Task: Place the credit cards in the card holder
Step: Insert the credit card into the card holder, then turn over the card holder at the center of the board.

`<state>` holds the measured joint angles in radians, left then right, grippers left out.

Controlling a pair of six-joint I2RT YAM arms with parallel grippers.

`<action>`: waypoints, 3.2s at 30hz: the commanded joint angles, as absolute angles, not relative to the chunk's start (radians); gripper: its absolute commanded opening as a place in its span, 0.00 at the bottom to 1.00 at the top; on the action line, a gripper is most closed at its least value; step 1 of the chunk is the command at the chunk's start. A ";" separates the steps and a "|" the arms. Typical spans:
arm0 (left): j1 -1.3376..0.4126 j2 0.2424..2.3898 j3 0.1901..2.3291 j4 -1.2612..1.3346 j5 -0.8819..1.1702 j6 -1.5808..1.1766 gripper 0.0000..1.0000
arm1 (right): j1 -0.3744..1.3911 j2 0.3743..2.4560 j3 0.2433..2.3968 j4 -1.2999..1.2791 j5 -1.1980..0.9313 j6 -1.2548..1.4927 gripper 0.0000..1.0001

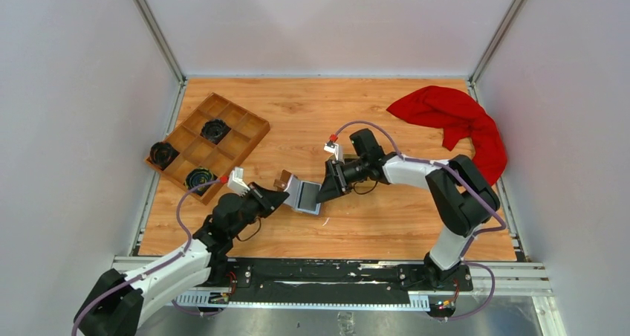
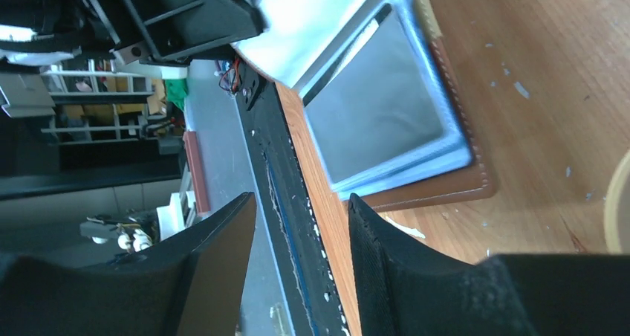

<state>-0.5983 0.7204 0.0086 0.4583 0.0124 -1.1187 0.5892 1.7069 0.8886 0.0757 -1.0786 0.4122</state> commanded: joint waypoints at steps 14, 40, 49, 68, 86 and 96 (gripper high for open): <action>-0.658 0.891 -0.014 0.485 -0.123 -1.235 0.00 | 0.560 1.844 0.877 0.175 -1.036 0.623 0.59; -0.827 0.901 0.047 0.514 -0.279 -1.338 0.00 | 0.451 1.419 0.688 0.078 -0.810 0.447 0.69; -0.861 1.089 0.066 0.719 -0.291 -1.359 0.00 | 0.445 1.397 0.589 0.121 -0.696 0.380 0.56; -0.897 1.490 0.117 1.095 -0.292 -1.374 0.00 | 0.387 1.628 0.771 0.332 -0.526 0.249 0.51; -0.934 1.887 0.196 1.511 -0.362 -1.410 0.00 | 0.321 1.436 0.589 0.203 -0.830 0.522 0.60; -0.935 1.850 0.222 1.433 -0.379 -1.392 0.00 | 0.319 1.493 0.570 0.211 -0.810 0.573 0.57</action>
<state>-0.9264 1.8542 0.1997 1.4330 -0.3416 -1.4174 0.3344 1.4570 0.5892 0.2127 -0.8032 0.5365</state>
